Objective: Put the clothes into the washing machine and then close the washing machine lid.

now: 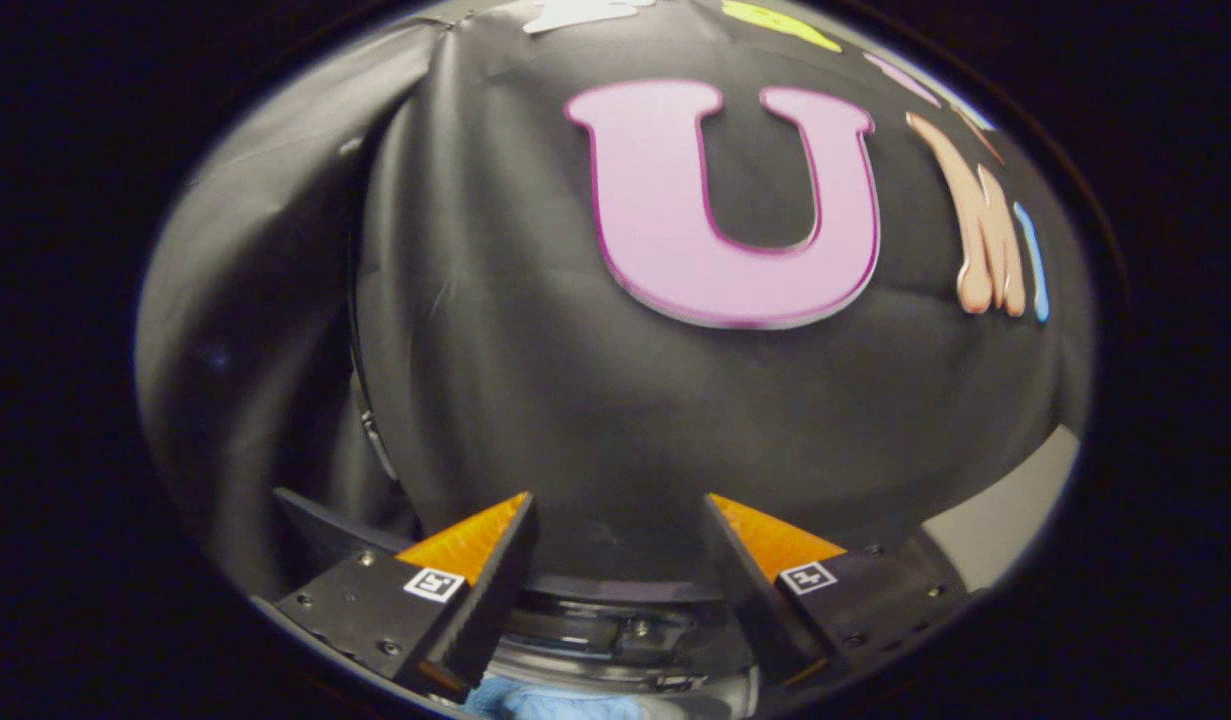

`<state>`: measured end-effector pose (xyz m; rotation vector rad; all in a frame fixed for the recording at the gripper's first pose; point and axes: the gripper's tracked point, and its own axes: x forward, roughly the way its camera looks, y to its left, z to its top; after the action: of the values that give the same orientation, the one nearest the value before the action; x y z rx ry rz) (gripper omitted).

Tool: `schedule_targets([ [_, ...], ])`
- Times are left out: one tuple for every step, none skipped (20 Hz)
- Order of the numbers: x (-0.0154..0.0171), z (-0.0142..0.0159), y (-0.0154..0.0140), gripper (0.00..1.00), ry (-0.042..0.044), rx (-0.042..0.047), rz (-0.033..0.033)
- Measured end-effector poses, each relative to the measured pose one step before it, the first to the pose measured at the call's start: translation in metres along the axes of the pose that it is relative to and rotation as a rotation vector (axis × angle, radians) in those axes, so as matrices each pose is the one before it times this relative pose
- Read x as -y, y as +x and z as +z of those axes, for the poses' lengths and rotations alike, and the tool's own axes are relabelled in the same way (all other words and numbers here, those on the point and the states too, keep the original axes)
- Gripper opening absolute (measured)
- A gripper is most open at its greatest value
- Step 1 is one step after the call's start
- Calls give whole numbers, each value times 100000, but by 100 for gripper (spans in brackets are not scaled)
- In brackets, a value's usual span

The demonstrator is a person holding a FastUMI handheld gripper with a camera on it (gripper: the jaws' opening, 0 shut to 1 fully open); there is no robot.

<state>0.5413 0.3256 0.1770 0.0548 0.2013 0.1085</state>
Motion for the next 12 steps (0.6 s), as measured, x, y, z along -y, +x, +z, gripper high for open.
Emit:
schedule_targets([
  [-172, -396, -259, 97, -1658, -3315, 1392],
  [8, 472, -127, 98, -773, 2168, 241],
  [-38, 12, -35, 98, 710, -443, -117],
  [-59, -106, -258, 97, -1036, 319, 454],
  [7, 108, 143, 97, 717, 1031, 265],
  [-149, 151, -4, 97, 58, 1124, 269],
  [48, 72, -31, 97, -683, 982, 164],
  [61, -22, 68, 98, 226, 210, 70],
  [-49, -86, 134, 98, -87, -91, 239],
  [-28, -80, -44, 98, -175, -261, 361],
  [-20, 16, 23, 98, 104, 3, 527],
  [-91, -107, 19, 98, 9, -45, 397],
])
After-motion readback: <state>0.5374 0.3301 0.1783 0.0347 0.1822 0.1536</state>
